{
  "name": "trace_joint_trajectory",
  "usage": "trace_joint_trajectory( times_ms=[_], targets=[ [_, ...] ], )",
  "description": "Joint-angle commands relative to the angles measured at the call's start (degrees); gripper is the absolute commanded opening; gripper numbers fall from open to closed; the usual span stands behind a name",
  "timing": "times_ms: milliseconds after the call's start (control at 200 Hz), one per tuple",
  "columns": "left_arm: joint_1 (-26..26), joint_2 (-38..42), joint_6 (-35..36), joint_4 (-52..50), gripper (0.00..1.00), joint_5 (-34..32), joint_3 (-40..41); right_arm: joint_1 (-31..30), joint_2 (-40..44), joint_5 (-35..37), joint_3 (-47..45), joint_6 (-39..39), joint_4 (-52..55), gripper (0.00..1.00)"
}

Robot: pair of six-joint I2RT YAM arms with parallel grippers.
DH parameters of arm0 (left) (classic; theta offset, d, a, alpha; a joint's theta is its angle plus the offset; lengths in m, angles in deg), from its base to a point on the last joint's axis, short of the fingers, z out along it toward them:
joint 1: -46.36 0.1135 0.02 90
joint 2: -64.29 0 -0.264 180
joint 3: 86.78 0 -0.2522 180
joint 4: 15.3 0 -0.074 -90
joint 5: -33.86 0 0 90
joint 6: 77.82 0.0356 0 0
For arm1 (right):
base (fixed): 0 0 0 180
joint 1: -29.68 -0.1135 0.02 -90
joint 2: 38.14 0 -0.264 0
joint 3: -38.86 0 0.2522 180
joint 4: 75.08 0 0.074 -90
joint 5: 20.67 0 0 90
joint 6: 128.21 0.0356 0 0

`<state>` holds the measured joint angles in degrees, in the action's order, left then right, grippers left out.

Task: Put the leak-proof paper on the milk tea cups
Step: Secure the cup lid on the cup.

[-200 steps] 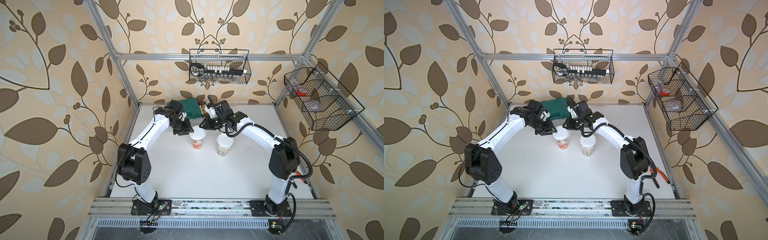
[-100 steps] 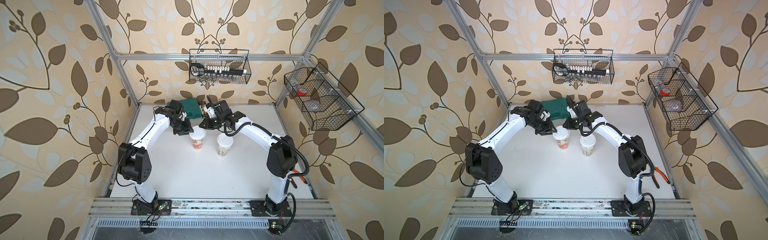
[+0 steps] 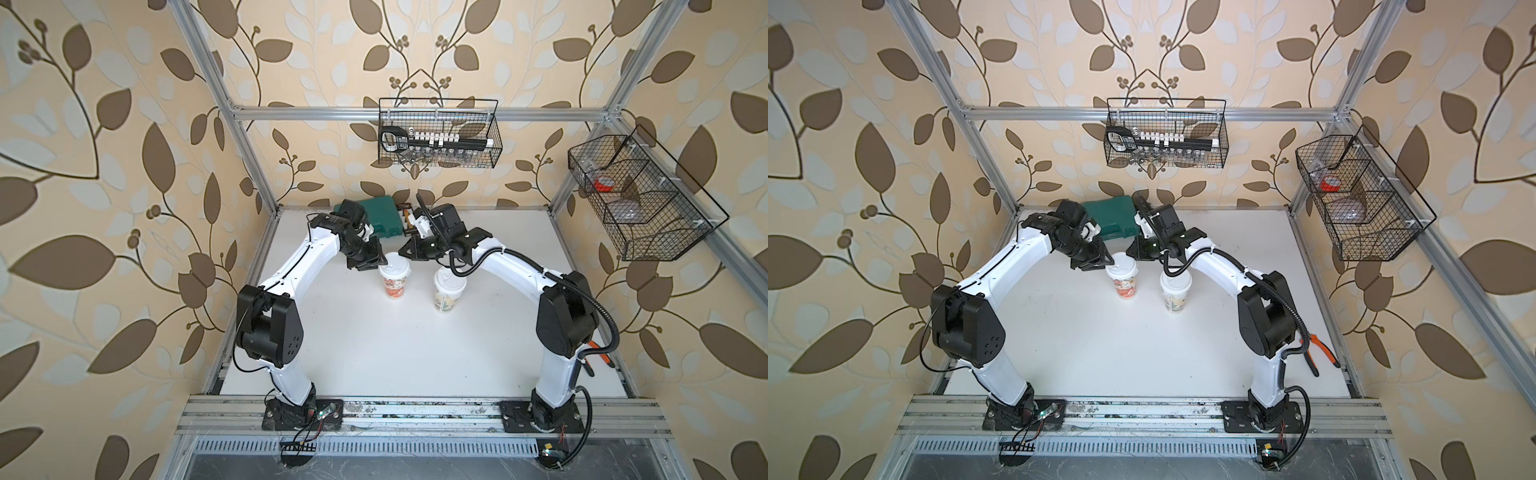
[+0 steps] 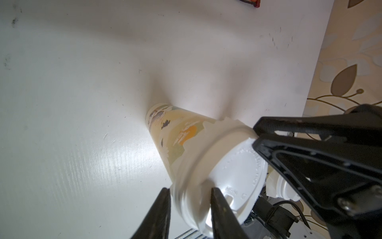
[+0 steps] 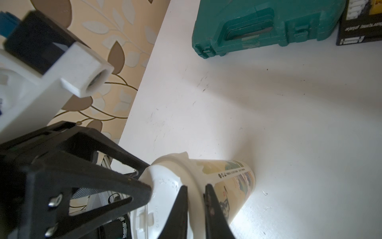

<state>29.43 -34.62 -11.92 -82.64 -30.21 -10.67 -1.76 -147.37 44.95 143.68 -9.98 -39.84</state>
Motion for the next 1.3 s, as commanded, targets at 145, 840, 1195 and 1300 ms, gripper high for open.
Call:
trace_joint_trajectory(
  times_ms=[145,840,1195,1300],
  targets=[
    [-0.6,-2.2,1.6,-3.7,0.34,-4.0,0.9,-0.3,-2.3,2.2,-3.3,-0.9,9.4,0.16],
    [-0.7,-2.2,1.7,-4.0,0.34,-4.2,0.8,-0.2,5.3,1.0,0.4,-1.1,8.8,0.33],
    [-0.6,-2.2,1.7,-3.8,0.34,-4.3,1.1,-0.2,5.0,-1.3,-2.7,-1.0,8.2,0.25],
    [-0.6,-2.2,1.7,-3.8,0.34,-4.2,1.1,-0.2,4.1,-1.6,-2.9,-1.1,8.9,0.18]
  ],
)
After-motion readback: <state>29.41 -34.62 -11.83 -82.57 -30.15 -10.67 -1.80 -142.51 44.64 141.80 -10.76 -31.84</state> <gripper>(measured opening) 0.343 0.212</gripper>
